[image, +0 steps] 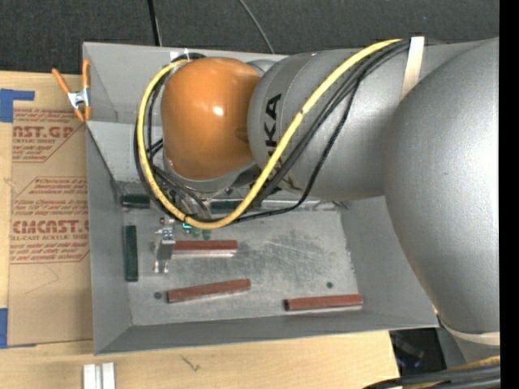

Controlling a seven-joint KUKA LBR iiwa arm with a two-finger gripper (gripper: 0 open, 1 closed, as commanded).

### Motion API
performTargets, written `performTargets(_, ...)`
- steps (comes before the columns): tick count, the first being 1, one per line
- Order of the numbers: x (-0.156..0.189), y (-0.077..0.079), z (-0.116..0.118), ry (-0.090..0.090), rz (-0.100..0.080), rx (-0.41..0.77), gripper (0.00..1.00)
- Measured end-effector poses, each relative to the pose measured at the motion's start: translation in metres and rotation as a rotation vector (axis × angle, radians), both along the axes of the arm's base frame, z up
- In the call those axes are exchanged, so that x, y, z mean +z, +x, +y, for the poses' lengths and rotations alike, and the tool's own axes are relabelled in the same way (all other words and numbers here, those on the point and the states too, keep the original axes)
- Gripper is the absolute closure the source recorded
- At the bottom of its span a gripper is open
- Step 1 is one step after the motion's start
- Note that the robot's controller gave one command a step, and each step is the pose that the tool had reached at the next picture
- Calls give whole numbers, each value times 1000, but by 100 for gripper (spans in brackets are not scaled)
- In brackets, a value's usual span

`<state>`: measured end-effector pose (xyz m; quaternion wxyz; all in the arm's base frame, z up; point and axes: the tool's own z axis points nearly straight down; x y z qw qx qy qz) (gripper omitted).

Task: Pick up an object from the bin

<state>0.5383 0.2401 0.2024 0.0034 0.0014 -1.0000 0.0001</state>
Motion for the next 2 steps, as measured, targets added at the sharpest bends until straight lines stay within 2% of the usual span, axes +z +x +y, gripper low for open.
performTargets(1,5,2,-1,2,-7,-1,0)
performTargets(2,-112,12,-67,1,-6,-58,100)
